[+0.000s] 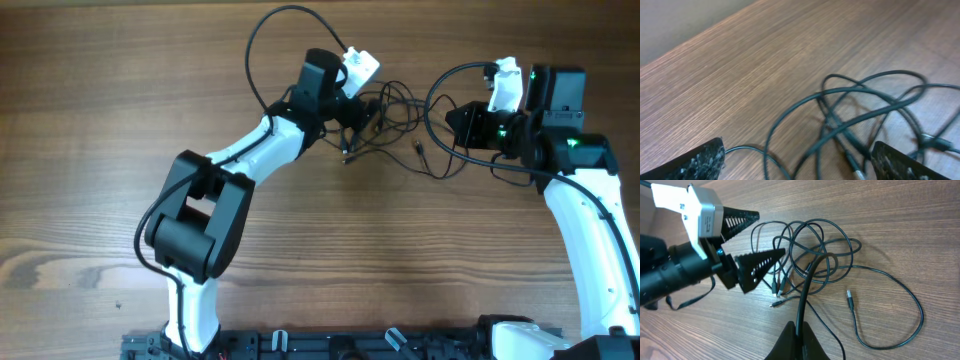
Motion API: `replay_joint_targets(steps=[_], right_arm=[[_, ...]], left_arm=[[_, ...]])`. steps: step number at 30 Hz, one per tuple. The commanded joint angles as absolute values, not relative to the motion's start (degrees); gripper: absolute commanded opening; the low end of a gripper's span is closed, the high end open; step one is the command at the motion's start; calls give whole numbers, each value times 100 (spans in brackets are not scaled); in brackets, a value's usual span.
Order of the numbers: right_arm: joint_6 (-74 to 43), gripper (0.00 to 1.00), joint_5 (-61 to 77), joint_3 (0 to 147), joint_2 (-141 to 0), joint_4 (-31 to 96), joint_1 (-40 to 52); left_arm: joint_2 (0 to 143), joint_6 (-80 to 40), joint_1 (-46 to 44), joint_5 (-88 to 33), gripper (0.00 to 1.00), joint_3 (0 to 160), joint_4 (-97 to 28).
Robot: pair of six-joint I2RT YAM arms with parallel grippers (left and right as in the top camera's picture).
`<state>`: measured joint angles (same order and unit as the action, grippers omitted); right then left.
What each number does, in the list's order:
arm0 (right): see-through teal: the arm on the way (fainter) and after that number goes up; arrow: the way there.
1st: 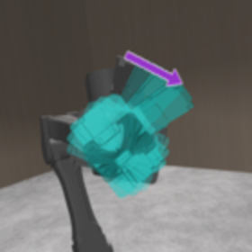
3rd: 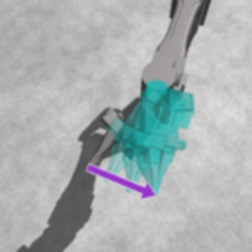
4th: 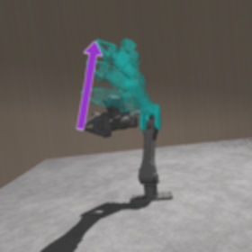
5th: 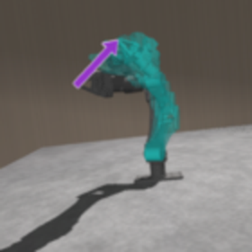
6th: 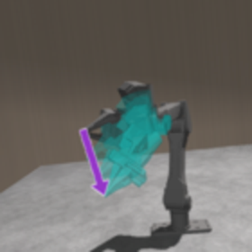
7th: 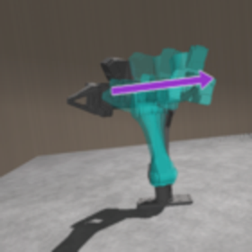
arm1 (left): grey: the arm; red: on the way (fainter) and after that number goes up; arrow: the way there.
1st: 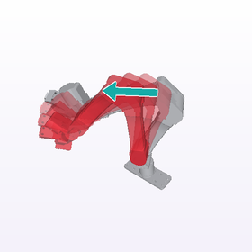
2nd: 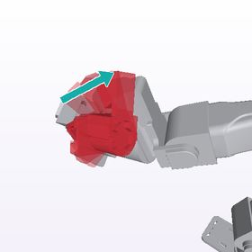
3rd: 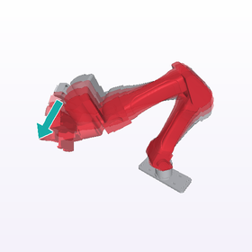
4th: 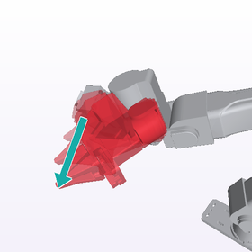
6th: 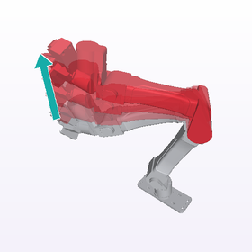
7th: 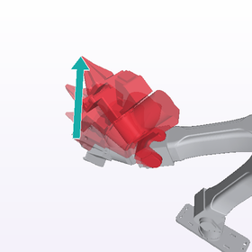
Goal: Untangle cables
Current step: 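Pull the held strand toward the upper left with the left gripper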
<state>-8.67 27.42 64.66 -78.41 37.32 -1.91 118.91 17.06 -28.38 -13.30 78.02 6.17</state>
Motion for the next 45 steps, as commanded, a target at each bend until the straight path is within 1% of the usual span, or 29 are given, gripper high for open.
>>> replay_joint_targets(steps=[1, 4, 6, 7, 8, 9, 10, 13, 14, 16, 18, 20, 24, 25, 27, 28, 29, 31, 33, 35, 37, 40, 43, 45], right_arm=[[-744, 4, 2877, 6578, -7741, 3734, -183], [-744, 4, 2877, 6578, -7741, 3732, -183], [-744, 4, 2877, 6578, -7741, 3715, -183], [-744, 4, 2877, 6578, -7738, 3712, -183], [-744, 4, 2875, 6578, -7741, 3715, -183], [-744, 4, 2875, 6578, -7741, 3712, -183], [-744, 4, 2875, 6578, -7741, 3712, -183], [-744, 4, 2873, 6578, -7741, 3726, -183], [-751, 4, 2827, 6578, -7741, 3750, -183], [-766, 4, 2764, 6578, -7741, 3756, -183], [-921, 4, 2373, 6578, -7741, 3758, -183], [-930, 4, 2021, 6578, -7741, 3798, -185], [-1564, 4, 322, 6578, -7741, 3999, -248], [-1680, 4, 21, 6578, -7741, 4049, -355], [-1752, 4, -43, 6578, -7741, 4064, -928], [-1833, 4, -40, 6578, -7741, 4077, -1173], [-1975, 4, -40, 6578, -7741, 4095, -1619], [-2016, 4, 93, 6578, -7741, 4108, -2224], [-2106, 4, 370, 6578, -7738, 4132, -2788], [-2119, 4, 482, 6580, -7732, 4167, -3194], [-2141, 4, 652, 6580, -7723, 4167, -3402], [-2095, 4, 902, 6580, -7723, 4115, -3321], [-1785, 4, 1747, 6580, -7725, 4036, -3315], [-1664, 4, 1962, 6580, -7725, 3988, -3120]], left_arm=[[12267, 1798, -2593, -1273, 96, 7876, 687], [12374, 1756, -2517, -1282, 94, 7876, 644], [12418, 1756, -2541, -1284, 84, 7876, 628], [12455, 1756, -2556, -1299, 75, 7876, 628], [12519, 1754, -2567, -1299, 57, 7876, 620], [12558, 1754, -2596, -1302, 36, 7876, 565], [12564, 1754, -2617, -1302, 4, 7876, 519], [12562, 1653, -2685, -1208, 4, 7876, 617], [12455, 1264, -2681, -462, 4, 7913, 814], [12132, 1264, -2668, 307, 4, 8003, 794], [11439, 1326, -2633, 1028, 4, 8001, 687], [10908, 1323, -2438, 1061, 4, 8001, 281], [9974, 1321, -1597, 1573, 4, 8001, -1000], [9791, 1304, -1367, 1573, 4, 8001, -1258], [9354, 834, -650, 1546, 4, 8001, -1717], [9275, 687, -429, 1439, 4, 8001, -1815], [9207, 650, -97, 1085, 4, 8001, -1984], [9188, 646, 353, 499, 4, 8001, -2220], [9188, 395, 722, 257, 4, 8001, -2397], [9188, 397, 937, 64, 4, 8001, -2521], [9188, 399, 974, 30, 4, 8001, -2630], [9188, 397, 827, -462, 4, 8001, -2700], [9188, 327, 539, -591, 4, 8001, -2832], [9188, 311, 187, -978, 4, 7999, -3030]])
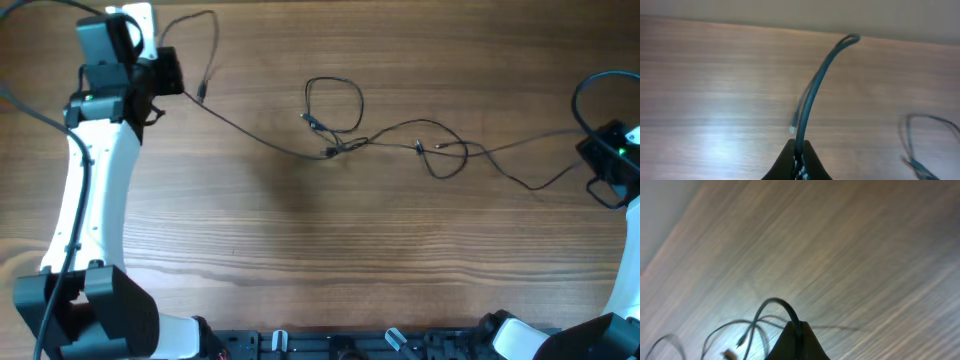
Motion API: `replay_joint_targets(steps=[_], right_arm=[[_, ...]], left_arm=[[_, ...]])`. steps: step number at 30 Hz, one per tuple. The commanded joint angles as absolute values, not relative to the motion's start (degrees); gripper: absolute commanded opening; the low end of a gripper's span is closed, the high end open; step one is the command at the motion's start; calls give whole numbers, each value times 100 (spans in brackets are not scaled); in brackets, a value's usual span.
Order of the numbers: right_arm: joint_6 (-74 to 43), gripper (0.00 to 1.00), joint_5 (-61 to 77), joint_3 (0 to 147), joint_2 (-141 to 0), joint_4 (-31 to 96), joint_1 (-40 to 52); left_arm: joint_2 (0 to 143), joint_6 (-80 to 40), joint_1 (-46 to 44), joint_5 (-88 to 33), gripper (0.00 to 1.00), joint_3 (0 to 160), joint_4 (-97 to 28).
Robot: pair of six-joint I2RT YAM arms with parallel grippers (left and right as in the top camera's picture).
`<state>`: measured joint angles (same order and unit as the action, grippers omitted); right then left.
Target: Untangle cables
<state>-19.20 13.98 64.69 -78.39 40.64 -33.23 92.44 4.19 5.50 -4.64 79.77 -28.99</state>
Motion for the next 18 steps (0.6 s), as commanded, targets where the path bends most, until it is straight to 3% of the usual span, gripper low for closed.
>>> replay_joint_targets(steps=[1, 7, 8, 9, 13, 18], right_arm=[[-1653, 4, 1962, 6580, -7725, 3957, -2969], [-1651, 4, 1516, 6580, -7758, 3371, -1575], [-1645, 29, 1219, 6578, -7784, 3374, -1463], [-1503, 100, 1212, 6578, -7835, 3398, -1444], [-1302, 100, 2314, 6578, -8274, 3610, -1323], [-2040, 100, 2259, 6344, -8497, 3520, -43]], left_arm=[[9188, 309, 23, -1142, 4, 7999, -3055], [9188, 296, -1186, -1323, 4, 7999, -2799], [9188, 246, -1273, -1323, 4, 7999, -2709], [9188, 244, -1356, -1326, 4, 7999, -2637], [9188, 204, -1452, -1326, 4, 8001, -2552], [9188, 207, -1452, -1326, 4, 8001, -2519]])
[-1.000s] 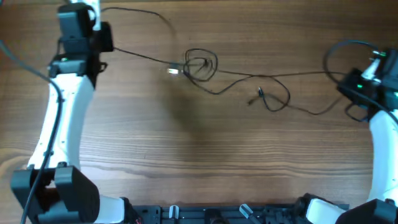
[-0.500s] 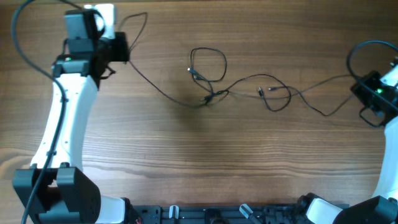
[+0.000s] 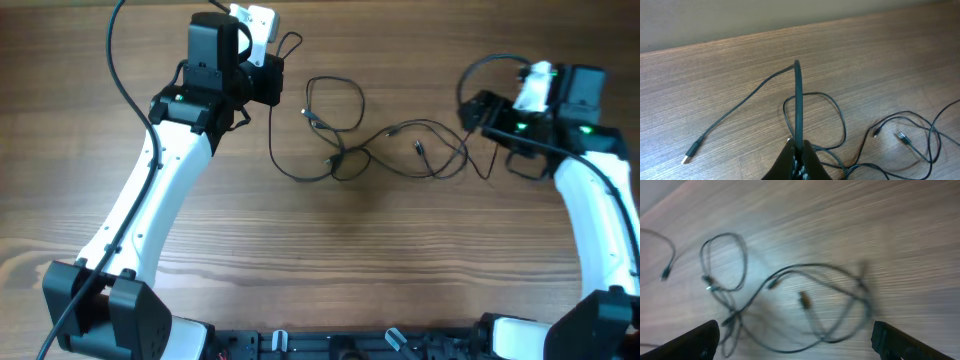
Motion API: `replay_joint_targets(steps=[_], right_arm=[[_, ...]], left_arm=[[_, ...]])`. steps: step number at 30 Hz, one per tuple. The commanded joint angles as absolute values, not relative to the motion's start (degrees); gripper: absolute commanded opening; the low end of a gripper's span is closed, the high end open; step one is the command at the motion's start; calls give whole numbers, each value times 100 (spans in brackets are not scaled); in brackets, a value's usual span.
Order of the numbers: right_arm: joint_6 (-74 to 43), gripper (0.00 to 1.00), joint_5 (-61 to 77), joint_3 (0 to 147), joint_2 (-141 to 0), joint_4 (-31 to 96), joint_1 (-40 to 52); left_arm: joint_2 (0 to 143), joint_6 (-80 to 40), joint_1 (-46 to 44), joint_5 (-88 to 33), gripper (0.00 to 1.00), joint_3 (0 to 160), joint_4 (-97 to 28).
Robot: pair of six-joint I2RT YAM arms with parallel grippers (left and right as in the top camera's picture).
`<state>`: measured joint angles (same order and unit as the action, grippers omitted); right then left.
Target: Untangle cables
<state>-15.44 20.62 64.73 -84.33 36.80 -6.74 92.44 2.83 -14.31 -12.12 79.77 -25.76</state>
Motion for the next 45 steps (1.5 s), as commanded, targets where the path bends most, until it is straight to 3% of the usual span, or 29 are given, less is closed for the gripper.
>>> replay_joint_targets(steps=[1, 4, 8, 11, 15, 18, 21, 24, 30, 37, 41, 43, 44, 45], right_arm=[[-2104, 100, 2228, 6272, -8497, 3417, 237], [-2056, 100, 1588, 6058, -8497, 3155, 1210], [-3489, 98, 416, 5642, -8499, 2707, 2342], [-4073, 99, -932, 5470, -8584, 2899, 2753], [-4217, 100, -2941, 5470, -8882, 4106, 2731], [-4005, 100, -2683, 5489, -8875, 3983, 2731], [-3557, 100, -1085, 5489, -8877, 3037, 2731], [-4554, 99, -545, 5487, -8982, 2733, 2731], [-5301, 92, -392, 5487, -9738, 2298, 3197], [-5874, 70, -550, 5483, -9955, 2244, 3417], [-6016, 68, -471, 5483, -10182, 2163, 3424], [-6014, 38, -454, 5483, -10180, 2067, 3424], [-6014, 4, -349, 5483, -10180, 2032, 3422], [-5992, 4, -178, 5485, -10180, 1979, 3422]], left_arm=[[9188, 207, -1452, -1328, 4, 8001, -2504], [9188, 209, -1452, -1352, 4, 7999, -2484], [9188, 213, -1452, -1608, 4, 7999, -2460], [9188, 296, -1444, -1608, 4, 7999, -2464], [9188, 412, -1435, -1605, 4, 7994, -2473], [9188, 425, -1437, -1608, 4, 7994, -2464], [9188, 425, -1435, -1605, 4, 7994, -2467], [9188, 423, -1437, -1608, 4, 7994, -2508], [9188, 425, -1437, -1608, 4, 7994, -2574], [9188, 425, -1437, -1608, 4, 7994, -2648], [9188, 425, -1437, -1605, 4, 7994, -2676], [9188, 425, -1435, -1605, 4, 7994, -2679], [9188, 425, -1435, -1605, 4, 7994, -2679], [9188, 425, -1435, -1605, 4, 7994, -2685]])
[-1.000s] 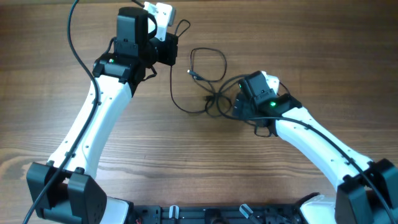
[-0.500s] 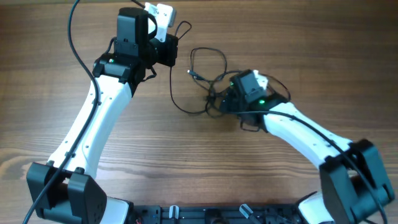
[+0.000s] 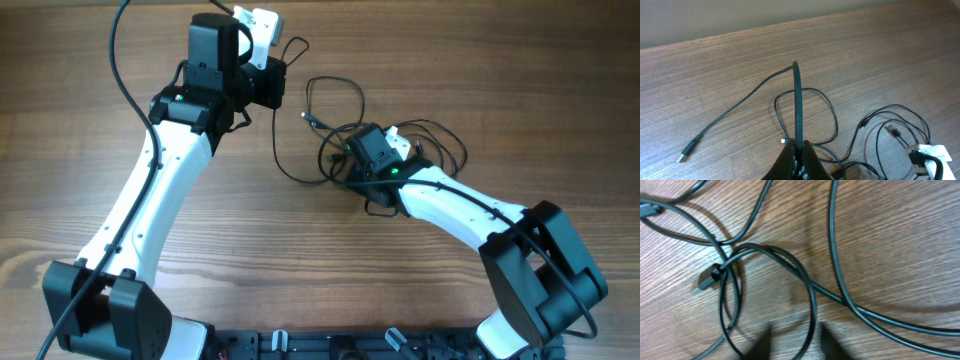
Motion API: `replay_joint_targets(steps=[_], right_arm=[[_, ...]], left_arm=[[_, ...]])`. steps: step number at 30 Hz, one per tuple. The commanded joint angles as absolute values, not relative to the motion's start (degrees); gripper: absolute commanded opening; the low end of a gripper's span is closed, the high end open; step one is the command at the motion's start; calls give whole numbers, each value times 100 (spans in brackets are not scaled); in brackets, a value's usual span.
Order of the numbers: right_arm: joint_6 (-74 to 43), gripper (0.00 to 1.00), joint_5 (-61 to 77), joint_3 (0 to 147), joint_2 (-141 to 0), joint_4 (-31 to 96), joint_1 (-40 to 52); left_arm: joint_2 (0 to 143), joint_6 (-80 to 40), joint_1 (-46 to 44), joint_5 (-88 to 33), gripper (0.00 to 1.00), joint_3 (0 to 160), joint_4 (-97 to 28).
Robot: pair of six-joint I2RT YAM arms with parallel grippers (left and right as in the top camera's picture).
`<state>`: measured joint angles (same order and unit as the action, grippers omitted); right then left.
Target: Untangle cables
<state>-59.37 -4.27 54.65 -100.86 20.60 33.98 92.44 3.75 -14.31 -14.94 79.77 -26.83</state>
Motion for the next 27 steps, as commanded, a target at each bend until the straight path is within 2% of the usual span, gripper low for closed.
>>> replay_joint_targets(steps=[1, 4, 9, 13, 17, 19, 23, 27], right_arm=[[-5857, 4, -45, 5485, -10167, 1852, 3422], [-4917, 4, 165, 5706, -9686, 1747, 3393], [-3826, 4, 16, 6381, -7787, 2810, 2805], [-3415, 4, -856, 6519, -6661, 3883, 1413], [-3138, 4, -902, 6519, -6580, 4169, -276], [-2993, 4, -902, 6519, -6578, 4191, -1057], [-2722, 4, -851, 6519, -6580, 4344, -1962], [-2716, 4, -1138, 6519, -6584, 4333, -2108]], left_arm=[[9188, 423, -1435, -1605, 4, 7990, -2703], [9194, 425, -1437, -1605, 4, 7867, -2749], [9194, 425, -1437, -1605, 4, 7218, -2526], [9194, 425, -1402, -1479, 4, 6259, -1667], [9194, 567, -899, -1017, 4, 6031, -1673], [9194, 572, -375, -1031, 4, 6031, -1702], [9194, 572, 283, -1315, 4, 6031, -1758], [9194, 552, 528, -1605, 4, 6031, -1691]])
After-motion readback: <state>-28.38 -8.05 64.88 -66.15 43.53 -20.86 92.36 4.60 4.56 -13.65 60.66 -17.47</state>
